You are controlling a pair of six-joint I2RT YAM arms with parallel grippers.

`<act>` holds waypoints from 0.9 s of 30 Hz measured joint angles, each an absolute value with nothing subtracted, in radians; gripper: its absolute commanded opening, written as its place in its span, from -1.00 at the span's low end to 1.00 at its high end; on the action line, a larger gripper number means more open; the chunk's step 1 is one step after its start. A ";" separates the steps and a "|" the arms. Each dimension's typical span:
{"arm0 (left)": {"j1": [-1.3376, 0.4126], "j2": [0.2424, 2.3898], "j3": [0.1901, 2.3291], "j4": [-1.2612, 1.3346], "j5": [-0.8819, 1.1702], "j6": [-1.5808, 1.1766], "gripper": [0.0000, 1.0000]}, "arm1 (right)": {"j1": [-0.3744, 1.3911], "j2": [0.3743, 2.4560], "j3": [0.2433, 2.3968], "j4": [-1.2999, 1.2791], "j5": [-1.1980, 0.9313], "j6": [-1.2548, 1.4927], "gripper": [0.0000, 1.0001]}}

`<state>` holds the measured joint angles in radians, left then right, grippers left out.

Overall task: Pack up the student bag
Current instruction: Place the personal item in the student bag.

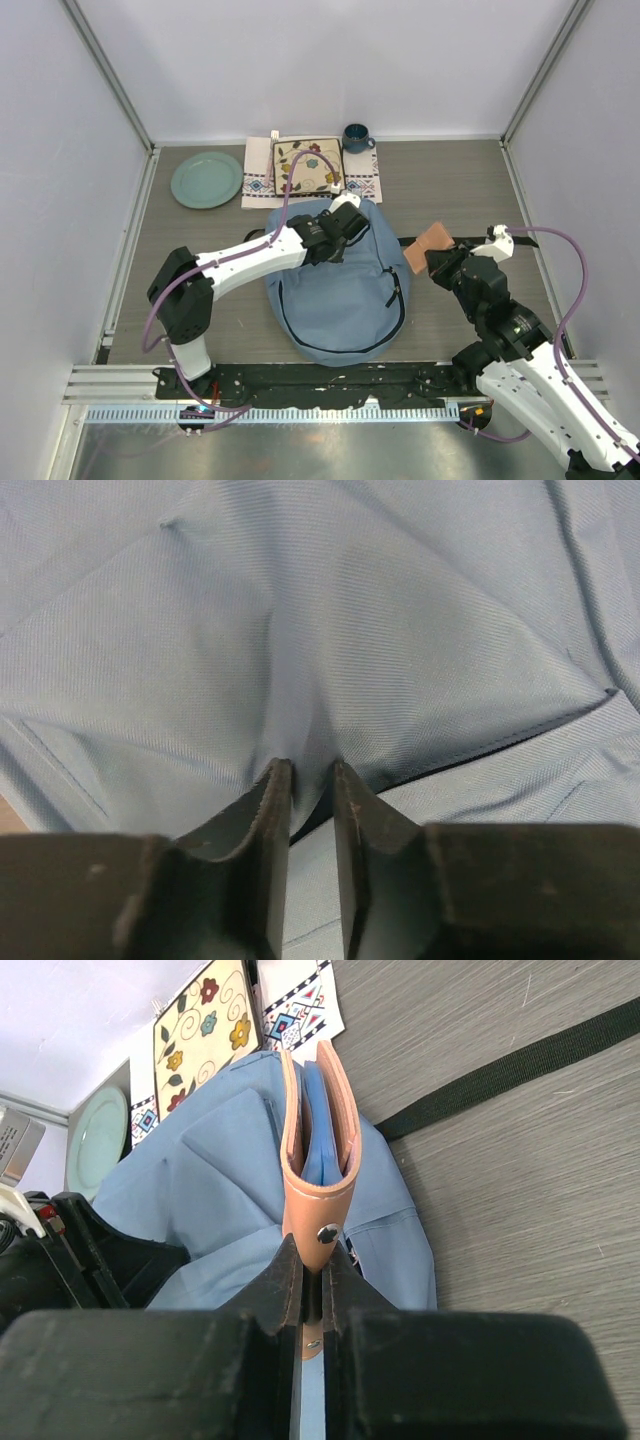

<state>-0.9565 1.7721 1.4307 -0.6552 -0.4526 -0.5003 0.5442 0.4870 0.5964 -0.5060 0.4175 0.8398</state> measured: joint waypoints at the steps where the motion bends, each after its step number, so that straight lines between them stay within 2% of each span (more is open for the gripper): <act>1: -0.956 1.774 1.431 -0.661 -0.459 -0.505 -0.67 | 0.544 0.490 0.596 -0.506 0.418 0.839 -0.98; 5: -0.956 1.774 1.431 -0.668 -0.467 -0.509 -1.00 | 0.544 0.506 0.596 -0.506 0.417 0.836 -0.98; 27: -0.956 1.728 1.431 -0.664 -0.441 -0.485 -1.00 | 0.544 0.531 0.592 -0.487 0.284 0.829 -0.97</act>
<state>-0.9558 1.7283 1.4307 -0.6640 -0.4408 -0.4847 0.5442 0.5308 0.5919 -0.4866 0.2844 0.8291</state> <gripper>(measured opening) 0.009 0.093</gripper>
